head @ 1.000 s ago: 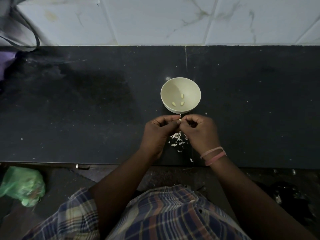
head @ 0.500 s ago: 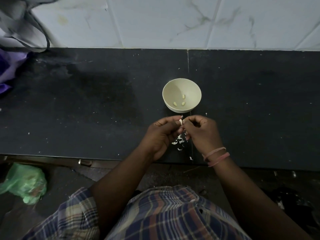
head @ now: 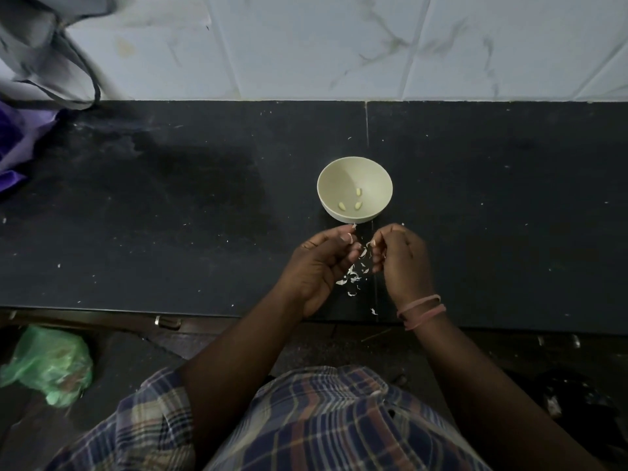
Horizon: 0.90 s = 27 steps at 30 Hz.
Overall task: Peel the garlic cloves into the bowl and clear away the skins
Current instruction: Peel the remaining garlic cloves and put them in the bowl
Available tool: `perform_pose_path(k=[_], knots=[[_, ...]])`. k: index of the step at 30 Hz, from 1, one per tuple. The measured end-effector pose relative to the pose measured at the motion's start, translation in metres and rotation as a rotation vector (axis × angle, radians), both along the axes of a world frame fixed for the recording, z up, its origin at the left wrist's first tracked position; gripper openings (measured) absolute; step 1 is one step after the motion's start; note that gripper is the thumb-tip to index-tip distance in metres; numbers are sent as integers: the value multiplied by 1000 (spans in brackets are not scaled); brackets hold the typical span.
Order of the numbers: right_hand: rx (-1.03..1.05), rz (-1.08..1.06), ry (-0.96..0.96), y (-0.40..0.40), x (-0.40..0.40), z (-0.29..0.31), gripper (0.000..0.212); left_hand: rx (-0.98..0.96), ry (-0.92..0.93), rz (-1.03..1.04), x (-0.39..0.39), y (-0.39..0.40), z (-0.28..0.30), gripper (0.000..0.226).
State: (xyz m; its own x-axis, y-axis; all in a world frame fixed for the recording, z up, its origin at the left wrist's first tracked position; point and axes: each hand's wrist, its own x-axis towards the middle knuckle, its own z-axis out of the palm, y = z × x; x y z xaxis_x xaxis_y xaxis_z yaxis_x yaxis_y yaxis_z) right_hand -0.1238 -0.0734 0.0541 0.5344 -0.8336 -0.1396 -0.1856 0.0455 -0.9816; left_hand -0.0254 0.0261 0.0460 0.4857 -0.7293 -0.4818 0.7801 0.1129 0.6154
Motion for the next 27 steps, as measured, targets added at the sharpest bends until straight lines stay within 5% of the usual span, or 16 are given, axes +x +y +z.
perform_pose_path(k=[3,7,10,15,21,27], knots=[[-218,13,162,-2,0,-8,47,-3,-20,15,1,1,1,20],[-458,130,279,-4,5,-26,8,8,-26,57,2,1,0,28],[-537,173,308,-5,5,-28,30,16,-21,92,4,2,-2,31],[-548,32,163,-5,8,-10,23,-1,-30,112,6,2,-1,23],[-451,121,386,-6,12,-21,21,-1,-27,117,6,0,-1,21],[-523,124,198,-6,10,-14,21,3,-29,111,6,-1,-1,17]])
